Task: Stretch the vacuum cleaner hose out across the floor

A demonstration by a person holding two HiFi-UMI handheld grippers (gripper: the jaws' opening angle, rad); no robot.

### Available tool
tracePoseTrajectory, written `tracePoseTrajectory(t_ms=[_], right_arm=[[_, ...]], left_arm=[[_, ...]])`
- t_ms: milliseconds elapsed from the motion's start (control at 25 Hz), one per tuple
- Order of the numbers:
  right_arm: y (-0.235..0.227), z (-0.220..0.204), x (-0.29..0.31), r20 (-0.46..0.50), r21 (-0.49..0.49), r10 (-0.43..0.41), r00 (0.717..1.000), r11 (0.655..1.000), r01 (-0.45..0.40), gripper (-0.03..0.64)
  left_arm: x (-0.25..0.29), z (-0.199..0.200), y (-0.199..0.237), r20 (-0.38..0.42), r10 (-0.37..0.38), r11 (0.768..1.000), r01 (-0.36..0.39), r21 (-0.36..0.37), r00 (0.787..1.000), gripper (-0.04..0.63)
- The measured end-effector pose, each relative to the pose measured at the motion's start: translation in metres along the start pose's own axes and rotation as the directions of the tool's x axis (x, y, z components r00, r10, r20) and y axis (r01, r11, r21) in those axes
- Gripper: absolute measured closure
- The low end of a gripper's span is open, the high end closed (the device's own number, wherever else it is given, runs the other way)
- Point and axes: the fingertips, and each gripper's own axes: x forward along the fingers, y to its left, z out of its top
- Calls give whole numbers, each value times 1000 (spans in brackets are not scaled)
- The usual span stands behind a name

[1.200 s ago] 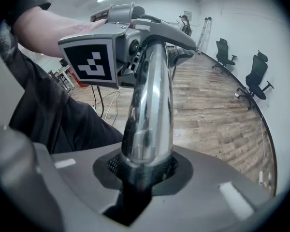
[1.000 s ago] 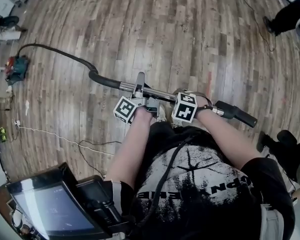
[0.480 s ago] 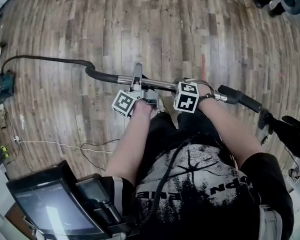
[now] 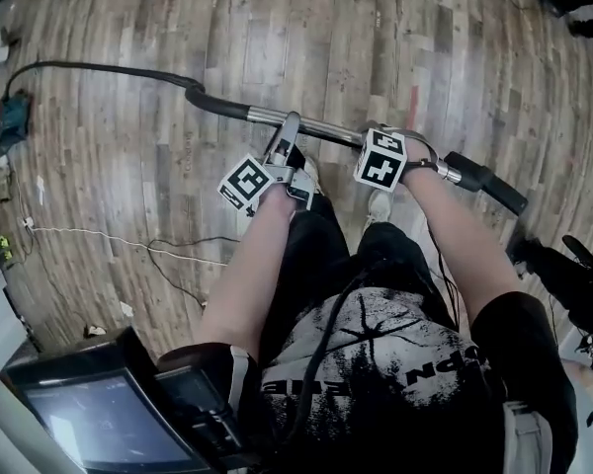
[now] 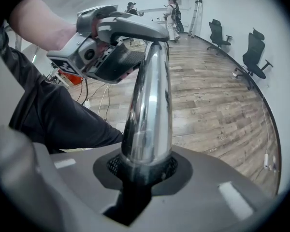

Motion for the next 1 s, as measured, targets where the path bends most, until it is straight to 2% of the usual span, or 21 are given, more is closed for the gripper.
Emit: tracePoseTrajectory(t_ms=[160, 240, 280, 320, 400, 440, 520, 600, 720, 760, 800, 840, 1000], right_arm=[[-27, -31, 23, -6, 30, -1, 1000, 1000, 1, 525], [-40, -47, 38, -8, 33, -10, 1000, 999, 10, 525], [-46, -57, 47, -10, 31, -15, 1000, 999, 16, 525], [-53, -67, 57, -10, 28, -23, 1000, 999, 23, 525], [-73, -90, 80, -3, 33, -43, 999, 999, 43, 526], [-83, -103, 93, -1, 38, -54, 999, 998, 54, 526], [-102, -131, 123, -2, 38, -73, 997, 997, 73, 526], [-120, -158, 159, -1, 27, -102, 995, 994, 102, 526], [-135, -194, 219, 3, 19, -141, 990, 990, 141, 528], [-138, -206, 240, 0, 22, -149, 989, 989, 149, 531], [-141, -218, 261, -4, 28, -156, 988, 987, 156, 534], [-147, -228, 283, -5, 33, -163, 987, 986, 163, 538], [-166, -263, 369, 15, 50, -184, 983, 982, 183, 545]], left_arm=[[12, -31, 18, -81, 37, 997, -32, 69, 996, 441], [22, -43, 28, -122, 36, 997, -27, 76, 992, 570], [28, -50, 31, -144, 25, 997, -14, 78, 989, 595], [36, -56, 33, -174, 13, 995, 5, 103, 985, 595], [55, -71, 40, -260, 14, 972, 48, 228, 965, 595], [65, -79, 45, -306, 27, 949, 71, 306, 952, 595], [81, -96, 60, -377, 61, 884, 125, 450, 924, 595], [100, -109, 82, -428, 90, 796, 193, 573, 899, 595], [123, -130, 120, -485, 124, 645, 301, 702, 866, 595], [129, -137, 132, -501, 131, 603, 333, 725, 855, 595], [135, -143, 145, -517, 133, 575, 359, 735, 846, 595], [142, -145, 156, -528, 128, 562, 377, 736, 840, 595], [160, -145, 193, -536, 100, 561, 397, 726, 839, 595]])
